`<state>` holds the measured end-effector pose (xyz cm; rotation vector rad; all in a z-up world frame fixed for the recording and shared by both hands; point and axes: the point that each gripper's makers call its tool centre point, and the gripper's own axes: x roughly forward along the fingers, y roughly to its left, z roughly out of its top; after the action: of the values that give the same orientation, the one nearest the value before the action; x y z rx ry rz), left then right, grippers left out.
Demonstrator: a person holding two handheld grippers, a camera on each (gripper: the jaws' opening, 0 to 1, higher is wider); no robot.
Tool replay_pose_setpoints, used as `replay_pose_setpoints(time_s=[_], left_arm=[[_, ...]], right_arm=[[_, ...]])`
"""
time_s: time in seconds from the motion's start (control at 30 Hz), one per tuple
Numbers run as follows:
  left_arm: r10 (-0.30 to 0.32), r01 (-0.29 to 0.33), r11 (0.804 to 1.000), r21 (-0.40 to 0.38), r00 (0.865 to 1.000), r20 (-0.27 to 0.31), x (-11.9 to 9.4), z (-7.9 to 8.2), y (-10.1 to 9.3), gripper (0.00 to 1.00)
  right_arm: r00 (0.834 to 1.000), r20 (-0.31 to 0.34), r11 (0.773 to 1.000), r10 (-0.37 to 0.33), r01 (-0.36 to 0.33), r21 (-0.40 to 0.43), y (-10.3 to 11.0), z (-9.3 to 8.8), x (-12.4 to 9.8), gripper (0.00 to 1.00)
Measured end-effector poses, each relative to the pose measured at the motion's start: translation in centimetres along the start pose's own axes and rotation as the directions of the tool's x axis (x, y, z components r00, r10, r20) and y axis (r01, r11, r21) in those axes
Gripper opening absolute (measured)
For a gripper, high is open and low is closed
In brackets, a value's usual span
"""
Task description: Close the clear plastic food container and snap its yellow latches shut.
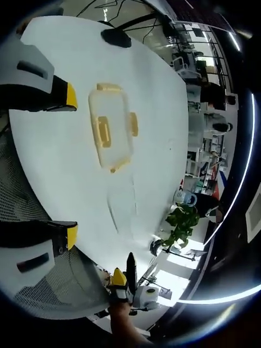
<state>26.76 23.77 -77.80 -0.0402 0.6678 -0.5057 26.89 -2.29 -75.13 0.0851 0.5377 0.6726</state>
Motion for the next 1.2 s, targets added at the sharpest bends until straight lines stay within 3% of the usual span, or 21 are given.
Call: replay_pose_setpoints(time_s=[0.7, 1.2], left_arm=[[-0.029, 0.029, 0.999, 0.013, 1.0, 0.005, -0.2, 1.0, 0.7, 0.81], [-0.063, 0.063, 0.998, 0.014, 0.998, 0.005, -0.6, 1.2, 1.0, 0.86]], right_arm=[[0.998, 0.048, 0.999, 0.026, -0.025, -0.023, 0.9, 3.2, 1.1, 0.76], [0.994, 0.096, 0.998, 0.058, -0.054, -0.039, 3.6, 5.1, 2.5, 0.82]])
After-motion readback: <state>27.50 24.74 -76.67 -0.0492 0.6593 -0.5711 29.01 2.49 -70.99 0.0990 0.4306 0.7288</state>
